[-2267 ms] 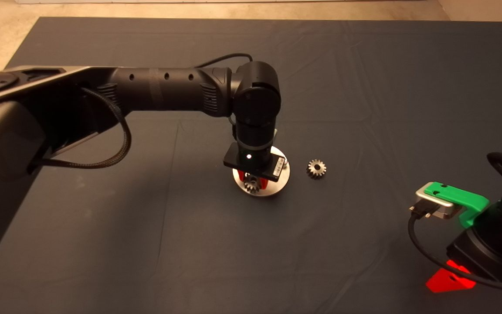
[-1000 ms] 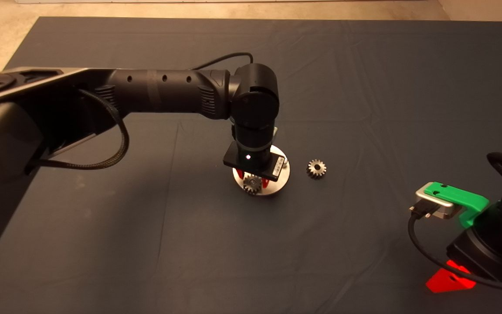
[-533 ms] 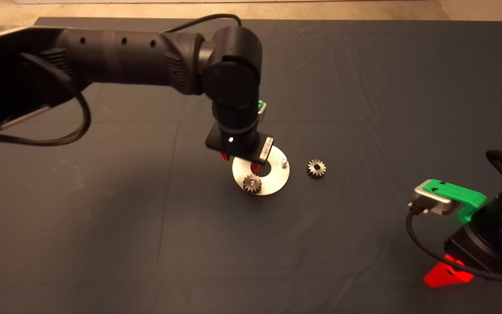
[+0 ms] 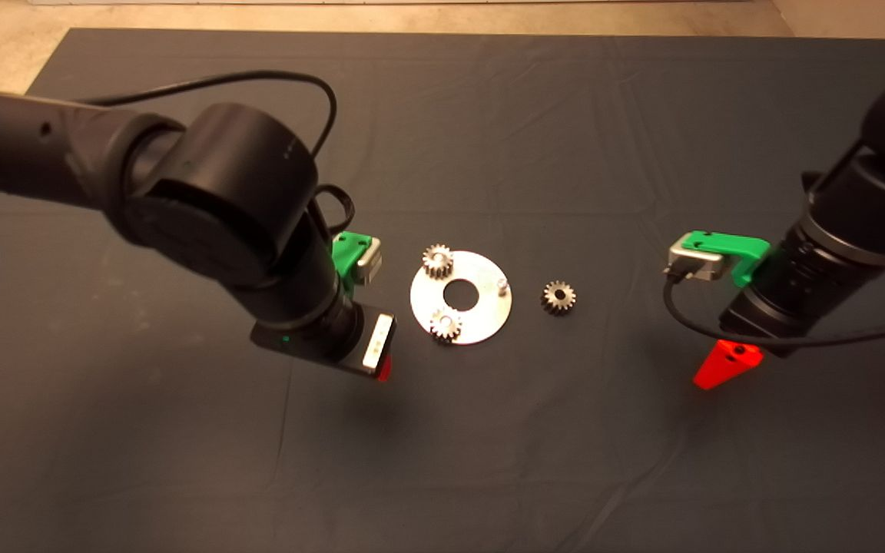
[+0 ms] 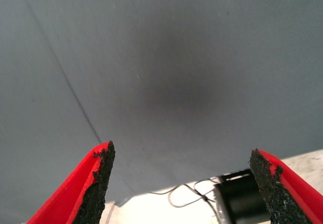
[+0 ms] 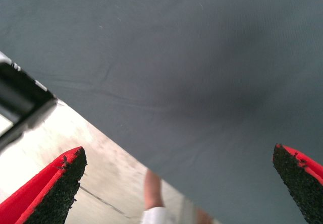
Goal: Install three planetary gears onto the carrier pins
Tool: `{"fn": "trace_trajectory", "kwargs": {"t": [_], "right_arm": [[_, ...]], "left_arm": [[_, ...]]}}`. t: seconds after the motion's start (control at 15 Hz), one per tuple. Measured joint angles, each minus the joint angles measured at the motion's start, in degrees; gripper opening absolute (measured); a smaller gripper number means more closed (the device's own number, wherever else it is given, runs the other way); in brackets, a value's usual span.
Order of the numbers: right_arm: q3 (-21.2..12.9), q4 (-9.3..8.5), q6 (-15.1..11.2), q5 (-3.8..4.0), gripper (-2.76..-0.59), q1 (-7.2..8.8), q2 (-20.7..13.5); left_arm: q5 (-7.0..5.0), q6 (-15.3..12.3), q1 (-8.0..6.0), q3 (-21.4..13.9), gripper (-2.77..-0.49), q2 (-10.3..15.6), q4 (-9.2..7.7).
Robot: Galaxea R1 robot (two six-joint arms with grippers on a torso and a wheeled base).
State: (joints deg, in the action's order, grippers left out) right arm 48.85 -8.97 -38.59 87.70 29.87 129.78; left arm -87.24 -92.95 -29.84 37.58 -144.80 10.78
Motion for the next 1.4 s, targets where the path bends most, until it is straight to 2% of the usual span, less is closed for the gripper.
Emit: {"fn": "trace_trajectory", "kwargs": {"t": [0.13, 0.2, 0.27, 0.33, 0.4, 0.47, 0.53, 0.73, 1.0, 1.07, 1.2, 1.4], "right_arm": [[3.15, 0.0, 7.56, -0.02, -0.61, -0.03, 1.54], [3.76, 0.0, 8.99, -0.02, -0.61, -0.03, 1.83], [6.95, 0.0, 16.03, -0.02, -0.61, -0.05, 3.1], [9.29, 0.0, 20.04, -0.05, -0.61, -0.16, 3.83], [10.6, 0.02, 22.86, -0.01, -0.61, -0.18, 4.27], [11.87, 0.02, 26.65, -0.02, -0.61, -0.18, 5.08], [12.54, 0.02, 29.13, -0.02, -0.61, -0.18, 5.7], [13.48, 0.02, 32.78, -0.24, -0.61, -0.21, 6.99], [13.85, 0.71, 34.1, -0.16, -0.61, -2.0, 9.11], [13.85, 1.66, 34.1, -0.16, -0.61, -2.59, 9.75], [13.64, 4.85, 33.58, -0.35, -0.61, -4.14, 10.96], [13.39, 8.52, 30.12, -0.27, -0.61, -5.28, 11.56]], "left_arm": [[-0.17, -4.34, -0.09, -3.68, -1.37, 1.64, -0.06], [-0.2, -7.22, -0.09, -5.9, -1.37, 2.29, -0.09], [-0.2, -9.54, -0.11, -8.19, -1.37, 2.93, -0.1], [-0.16, -11.04, -0.17, -10.3, -1.37, 3.23, -0.34], [-0.16, -11.92, -0.22, -11.73, -1.37, 3.4, -0.51], [-0.16, -12.84, -0.22, -12.51, -1.37, 3.73, -0.57], [-0.2, -13.22, -0.22, -12.99, -1.37, 4.0, -0.65], [-0.2, -14.19, -0.22, -13.99, -1.37, 4.34, -1.38], [-0.17, -14.4, -0.22, -14.37, -1.37, 4.52, -1.6], [-0.17, -14.4, -0.22, -14.46, -1.37, 4.63, -1.6], [-0.24, -14.41, -0.22, -14.58, -1.37, 4.84, -1.67], [-0.2, -14.41, -0.22, -15.1, -1.37, 4.8, -1.81]]}}
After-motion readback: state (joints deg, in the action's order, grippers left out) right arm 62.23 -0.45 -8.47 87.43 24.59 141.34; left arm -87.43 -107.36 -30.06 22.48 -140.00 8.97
